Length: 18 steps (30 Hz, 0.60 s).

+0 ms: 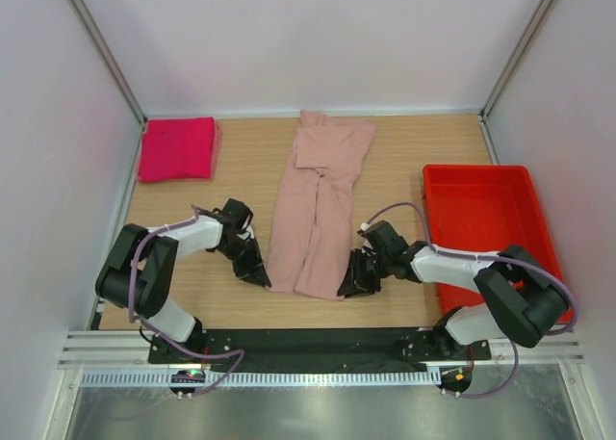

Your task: Fold and stack the t-shirts

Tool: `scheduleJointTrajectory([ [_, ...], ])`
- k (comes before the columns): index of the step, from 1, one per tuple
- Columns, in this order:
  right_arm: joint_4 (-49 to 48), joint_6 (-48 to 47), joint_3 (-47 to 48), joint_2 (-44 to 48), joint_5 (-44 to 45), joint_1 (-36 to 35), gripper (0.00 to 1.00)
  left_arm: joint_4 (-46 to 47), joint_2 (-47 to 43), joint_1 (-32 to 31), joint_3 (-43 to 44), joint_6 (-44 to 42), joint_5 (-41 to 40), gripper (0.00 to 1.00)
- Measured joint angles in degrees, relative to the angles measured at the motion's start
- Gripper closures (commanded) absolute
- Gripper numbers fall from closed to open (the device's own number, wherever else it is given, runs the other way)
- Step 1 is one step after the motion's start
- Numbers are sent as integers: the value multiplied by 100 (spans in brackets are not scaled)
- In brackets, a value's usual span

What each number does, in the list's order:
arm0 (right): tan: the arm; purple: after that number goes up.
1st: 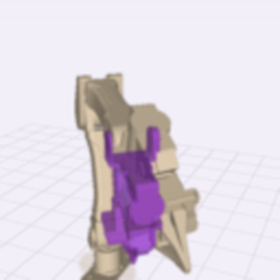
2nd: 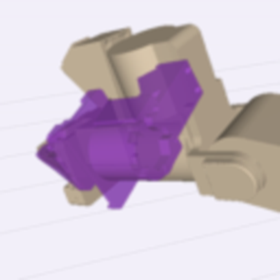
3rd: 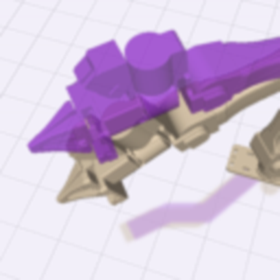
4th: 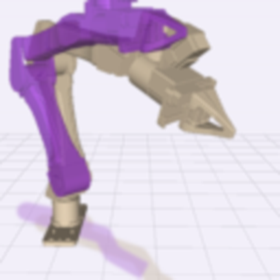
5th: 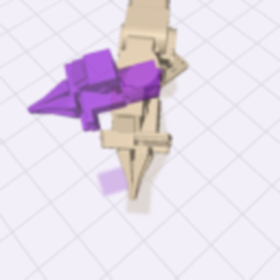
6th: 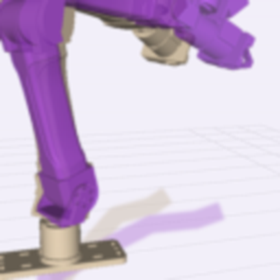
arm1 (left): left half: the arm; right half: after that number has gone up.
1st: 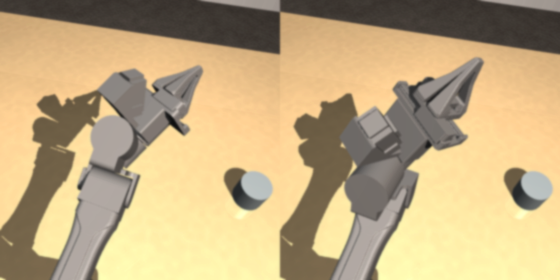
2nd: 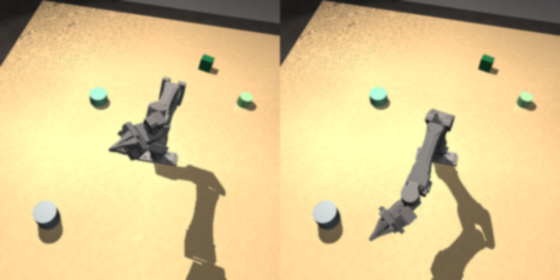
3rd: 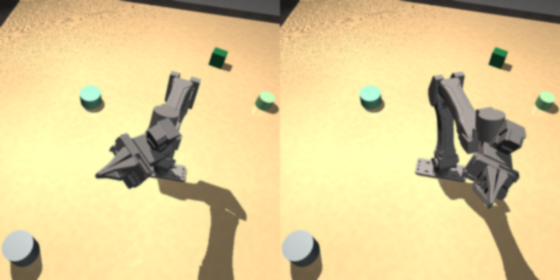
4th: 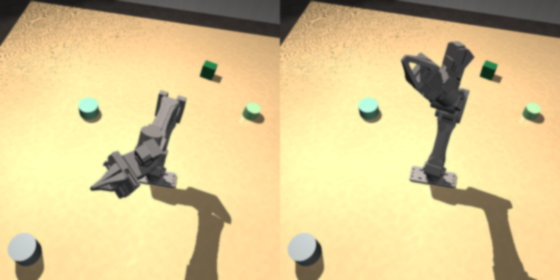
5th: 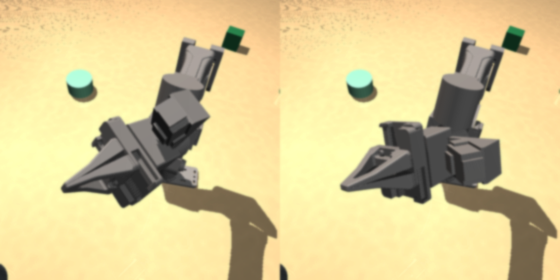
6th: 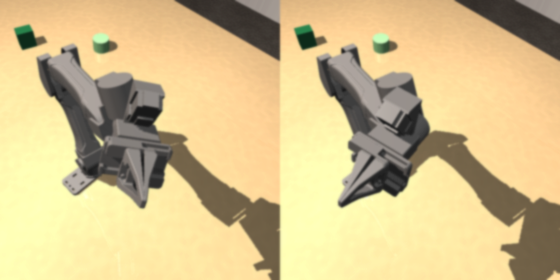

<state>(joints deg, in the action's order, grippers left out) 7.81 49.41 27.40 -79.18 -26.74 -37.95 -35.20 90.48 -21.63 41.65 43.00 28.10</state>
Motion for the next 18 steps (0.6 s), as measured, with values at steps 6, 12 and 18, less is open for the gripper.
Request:
scheduleJointTrajectory([
  [6, -133, 48, -168, 0, -7, -20, 99, 107, 2, -2, -96, 7, 48, 100],
  [12, 848, -33, -275, 1060, 514, -20, 99, 350, -444, -262, -538, 238, 55, 100],
  [18, 1207, -61, -466, 1528, 621, -20, 99, 533, -929, -584, -964, 699, 26, 100],
])
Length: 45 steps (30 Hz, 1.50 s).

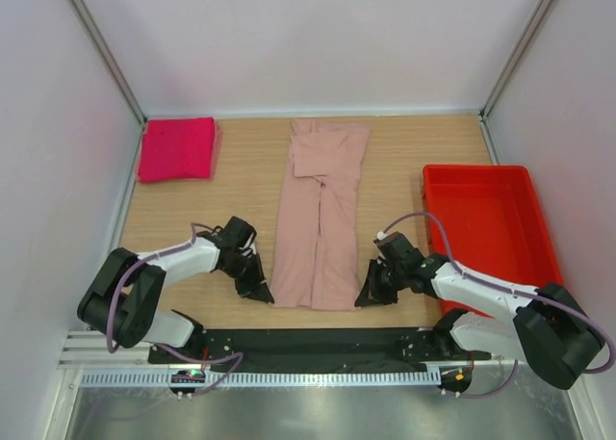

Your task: Fold and stack the t-shirts

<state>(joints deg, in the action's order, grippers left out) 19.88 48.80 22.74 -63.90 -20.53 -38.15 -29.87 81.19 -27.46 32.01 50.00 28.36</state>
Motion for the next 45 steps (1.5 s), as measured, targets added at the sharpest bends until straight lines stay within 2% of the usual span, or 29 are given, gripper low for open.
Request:
scheduleJointTrajectory([
  [8, 308, 87, -382, 400, -256, 2, 99, -98, -678, -361, -39, 542, -50, 100],
  [13, 1255, -212, 245, 640, 131, 42, 99, -662, -831, -367, 857, 603, -269, 100],
  [18, 1764, -935, 1585, -310, 385, 772, 99, -922, 9, -234, 2343, 308, -376, 100],
  [22, 2135, -1541, 2743, -1285, 507, 1460, 99, -1215, 1139, 2, 3574, -92, -415, 100],
  [27, 2566, -2194, 4352, -2621, 730, 1661, 99, -1558, 2343, 323, 4817, -487, -387, 100],
  [34, 2935, -2695, 5794, -4028, 732, 1954, 99, -1895, 3327, 723, 5840, -750, -223, 100],
  [45, 3191, -2942, 7163, -5337, 299, 2330, 99, -2092, 4188, 1049, 6942, -874, 177, 100],
])
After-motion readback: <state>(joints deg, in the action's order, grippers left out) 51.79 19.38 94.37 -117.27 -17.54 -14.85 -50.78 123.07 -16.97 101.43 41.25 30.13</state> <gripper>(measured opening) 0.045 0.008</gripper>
